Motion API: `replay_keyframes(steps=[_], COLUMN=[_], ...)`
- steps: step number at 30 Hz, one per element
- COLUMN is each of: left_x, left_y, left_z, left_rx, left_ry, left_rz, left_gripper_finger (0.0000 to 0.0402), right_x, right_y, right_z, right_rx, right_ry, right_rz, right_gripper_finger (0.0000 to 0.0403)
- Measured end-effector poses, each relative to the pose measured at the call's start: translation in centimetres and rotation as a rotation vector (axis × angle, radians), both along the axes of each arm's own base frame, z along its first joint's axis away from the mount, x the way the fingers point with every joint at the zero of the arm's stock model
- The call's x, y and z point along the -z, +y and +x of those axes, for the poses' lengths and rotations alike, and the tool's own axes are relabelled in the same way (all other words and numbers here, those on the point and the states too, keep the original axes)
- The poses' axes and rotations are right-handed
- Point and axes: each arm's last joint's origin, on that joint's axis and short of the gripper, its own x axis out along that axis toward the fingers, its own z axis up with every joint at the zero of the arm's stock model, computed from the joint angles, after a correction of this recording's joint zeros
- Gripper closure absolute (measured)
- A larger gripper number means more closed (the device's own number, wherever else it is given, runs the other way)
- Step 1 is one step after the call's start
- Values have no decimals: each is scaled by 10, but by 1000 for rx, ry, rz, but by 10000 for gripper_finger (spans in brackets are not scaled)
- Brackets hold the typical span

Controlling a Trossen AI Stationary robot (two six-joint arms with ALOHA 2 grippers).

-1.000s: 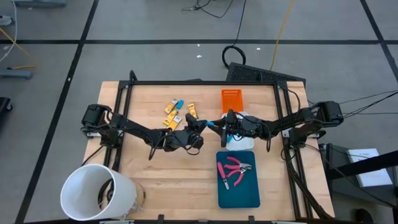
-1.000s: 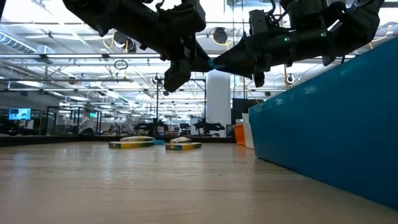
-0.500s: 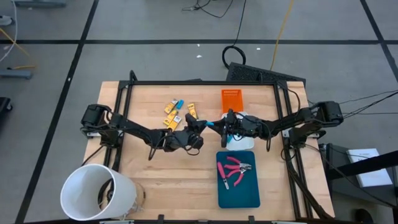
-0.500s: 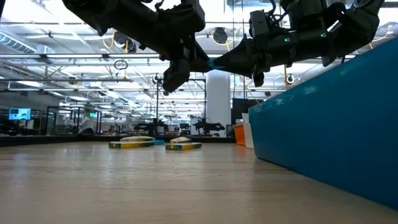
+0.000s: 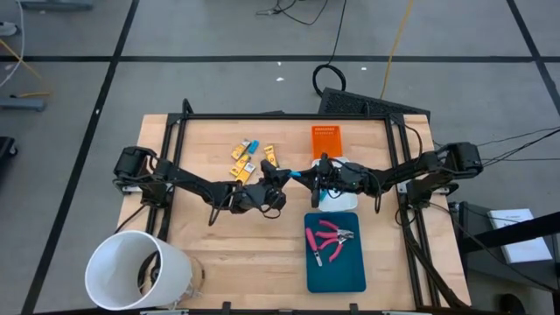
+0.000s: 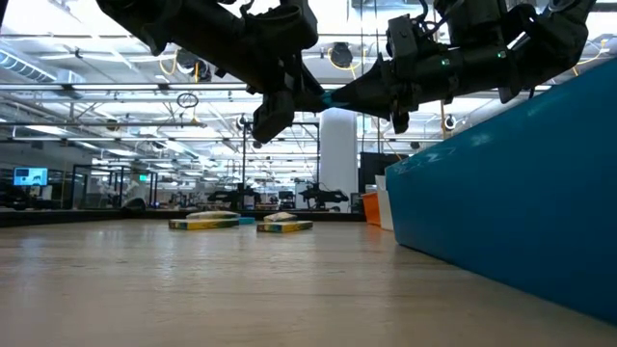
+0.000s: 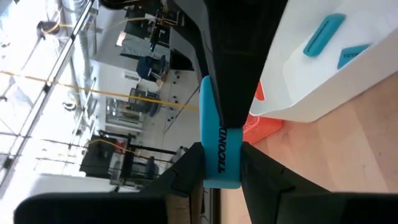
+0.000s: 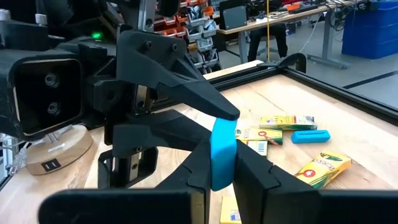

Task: Pick & Place School Supplies
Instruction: Put the blue eraser into the white bin

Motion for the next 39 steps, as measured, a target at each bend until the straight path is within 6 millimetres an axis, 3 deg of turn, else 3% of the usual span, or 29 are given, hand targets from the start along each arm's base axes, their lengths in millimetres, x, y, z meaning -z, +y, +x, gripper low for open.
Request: replay_keyframes(steps=[10,19,26,34,39], left_x=[0,-1,-19,-41,-55], left_y=[-3,-6,-11,-15,4], left_z=[0,-1,-8,-24,-34], left_rx=[-36,-102,-160,90,268], left_ry=[-152,-185,-290,-238,-158], left_rz=[-208,-190,-221,-475,-706], left_gripper_finger=[304,181,125,111,116], right_x=[0,-2,-9,-17,-21], right_y=[0,0,0,1,1], right_z=[0,0,-3,-26,-44], right_rx=[-1,-4,-3,-4,-5], right_ry=[-3,-19,-17,-24,-29], right_rz=[-3,-9,-43,-62,-74], right_gripper_finger=[372,372,372,372,372])
